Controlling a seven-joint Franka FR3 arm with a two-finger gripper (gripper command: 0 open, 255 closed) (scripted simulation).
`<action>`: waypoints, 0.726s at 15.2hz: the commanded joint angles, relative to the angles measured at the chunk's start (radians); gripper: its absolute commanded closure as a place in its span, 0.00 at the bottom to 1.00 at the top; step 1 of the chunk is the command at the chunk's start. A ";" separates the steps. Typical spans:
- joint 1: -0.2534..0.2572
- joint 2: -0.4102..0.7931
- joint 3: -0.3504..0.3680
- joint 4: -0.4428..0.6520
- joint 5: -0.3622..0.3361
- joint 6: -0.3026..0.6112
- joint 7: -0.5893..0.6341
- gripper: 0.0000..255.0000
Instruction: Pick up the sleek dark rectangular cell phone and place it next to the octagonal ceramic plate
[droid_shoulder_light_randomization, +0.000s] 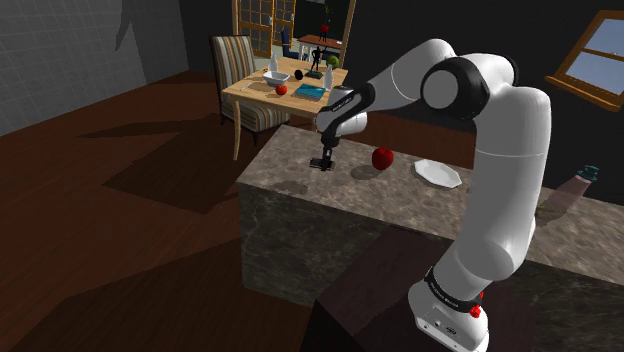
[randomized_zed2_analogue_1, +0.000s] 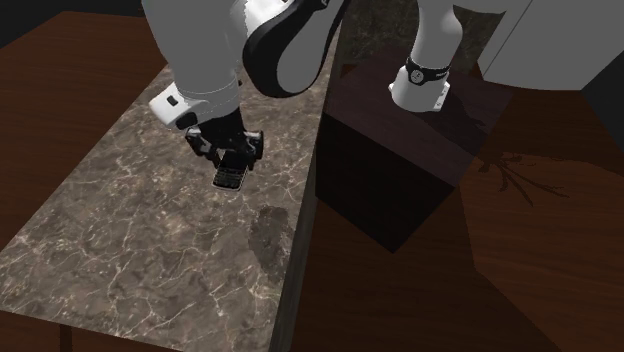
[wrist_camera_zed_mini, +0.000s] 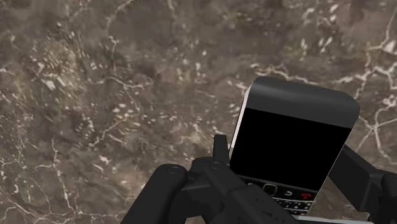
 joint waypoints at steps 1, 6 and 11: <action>-0.023 -0.035 -0.010 -0.047 0.000 0.012 -0.037 1.00; -0.087 -0.112 -0.040 -0.169 0.004 0.057 -0.142 1.00; -0.157 -0.173 -0.076 -0.262 0.010 0.088 -0.258 1.00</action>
